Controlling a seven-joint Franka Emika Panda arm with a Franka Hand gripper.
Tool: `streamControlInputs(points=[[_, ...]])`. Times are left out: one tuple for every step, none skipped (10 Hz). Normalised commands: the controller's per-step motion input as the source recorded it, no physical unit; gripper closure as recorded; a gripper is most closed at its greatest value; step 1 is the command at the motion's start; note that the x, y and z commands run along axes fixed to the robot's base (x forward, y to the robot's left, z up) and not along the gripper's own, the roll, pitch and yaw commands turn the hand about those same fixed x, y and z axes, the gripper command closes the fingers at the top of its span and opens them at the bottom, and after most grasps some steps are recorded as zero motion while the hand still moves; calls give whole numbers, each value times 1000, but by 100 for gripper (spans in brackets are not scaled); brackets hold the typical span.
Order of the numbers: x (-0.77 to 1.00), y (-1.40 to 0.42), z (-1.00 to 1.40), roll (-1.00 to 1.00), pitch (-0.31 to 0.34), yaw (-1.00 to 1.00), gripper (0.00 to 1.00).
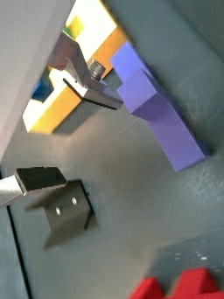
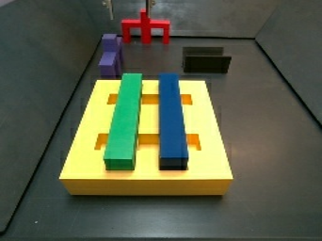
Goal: Pick up the purple object. Move up. Move to above the board. Insert the purple object.
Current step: Pick up the purple object.
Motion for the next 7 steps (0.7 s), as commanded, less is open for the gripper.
streamControlInputs(points=[[-49,0,0,0,-19,-1000,0],[-23,0,0,0,-11,-1000,0],[0,0,0,34,0,-1000,0],[-57,0,14,79,60,-991,0],[-51,0,0,53,61,-1000,0],[-43,0,0,39,63,-1000,0],[-23,0,0,14,54,-1000,0]])
